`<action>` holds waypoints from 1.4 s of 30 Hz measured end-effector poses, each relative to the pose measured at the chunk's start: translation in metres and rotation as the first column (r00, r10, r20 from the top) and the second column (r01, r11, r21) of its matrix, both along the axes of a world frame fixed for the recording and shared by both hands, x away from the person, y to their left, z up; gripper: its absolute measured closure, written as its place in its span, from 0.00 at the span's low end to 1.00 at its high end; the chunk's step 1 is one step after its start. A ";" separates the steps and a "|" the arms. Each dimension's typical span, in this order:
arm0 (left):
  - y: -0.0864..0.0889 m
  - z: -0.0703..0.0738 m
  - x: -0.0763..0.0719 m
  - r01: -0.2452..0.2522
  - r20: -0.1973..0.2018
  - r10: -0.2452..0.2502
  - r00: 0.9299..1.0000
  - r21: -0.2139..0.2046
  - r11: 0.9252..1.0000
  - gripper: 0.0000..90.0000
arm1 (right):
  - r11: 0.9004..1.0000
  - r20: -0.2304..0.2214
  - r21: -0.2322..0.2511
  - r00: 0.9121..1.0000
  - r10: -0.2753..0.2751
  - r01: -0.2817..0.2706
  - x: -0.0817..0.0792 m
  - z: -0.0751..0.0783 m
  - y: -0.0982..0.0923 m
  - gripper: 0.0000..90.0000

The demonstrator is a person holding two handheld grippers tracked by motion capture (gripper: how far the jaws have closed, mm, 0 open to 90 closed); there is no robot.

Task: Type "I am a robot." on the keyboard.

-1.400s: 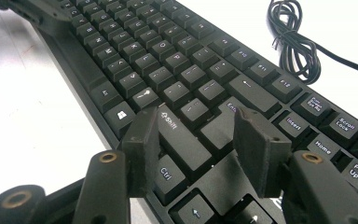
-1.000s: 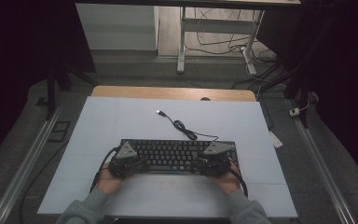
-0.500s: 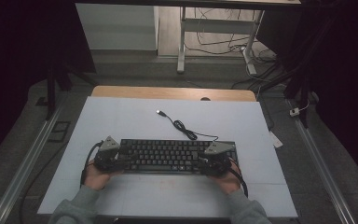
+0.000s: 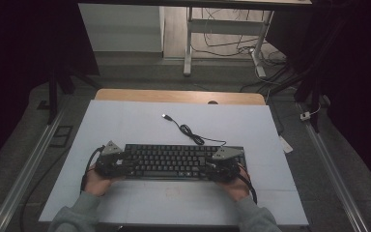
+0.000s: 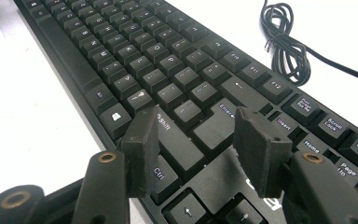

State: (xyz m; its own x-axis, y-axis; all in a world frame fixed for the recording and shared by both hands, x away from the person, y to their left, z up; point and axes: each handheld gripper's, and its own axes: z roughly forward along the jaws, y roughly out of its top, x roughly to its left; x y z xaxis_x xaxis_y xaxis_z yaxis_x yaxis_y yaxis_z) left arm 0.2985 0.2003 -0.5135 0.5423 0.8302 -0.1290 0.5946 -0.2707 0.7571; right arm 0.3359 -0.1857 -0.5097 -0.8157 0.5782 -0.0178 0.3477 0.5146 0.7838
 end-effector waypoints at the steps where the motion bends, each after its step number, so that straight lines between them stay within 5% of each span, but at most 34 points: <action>1: 0.000 0.000 0.000 0.000 0.002 0.000 1.000 0.001 1.000 0.50 | 1.000 0.002 0.002 1.000 0.000 0.000 0.000 0.000 0.000 0.56; 12: 0.003 0.001 0.002 -0.010 0.018 0.010 1.000 0.019 1.000 0.58 | 1.000 0.001 -0.007 1.000 -0.004 0.004 0.001 -0.001 0.000 0.56; 24: -0.006 -0.001 0.004 0.043 0.013 -0.044 0.999 0.085 0.995 0.99 | 1.000 0.000 -0.026 1.000 -0.006 0.006 0.001 -0.001 0.000 0.56; 34: -0.016 -0.009 0.011 0.056 -0.010 -0.055 0.998 0.157 0.986 0.99 | 0.999 -0.004 -0.035 1.000 0.005 -0.005 0.001 -0.003 0.002 0.56; 42: -0.016 -0.011 0.014 0.040 -0.010 -0.038 0.999 0.161 0.986 0.99 | 0.999 -0.005 -0.035 1.000 0.007 -0.007 0.000 -0.003 0.002 0.55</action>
State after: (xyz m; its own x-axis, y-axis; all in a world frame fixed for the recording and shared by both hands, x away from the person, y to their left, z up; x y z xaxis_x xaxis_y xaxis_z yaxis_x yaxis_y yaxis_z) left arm 0.3121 0.1841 -0.5244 0.5742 0.8187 0.0009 0.5864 -0.4120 0.6974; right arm 0.3357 -0.1840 -0.5125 -0.8200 0.5714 -0.0336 0.3477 0.5439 0.7637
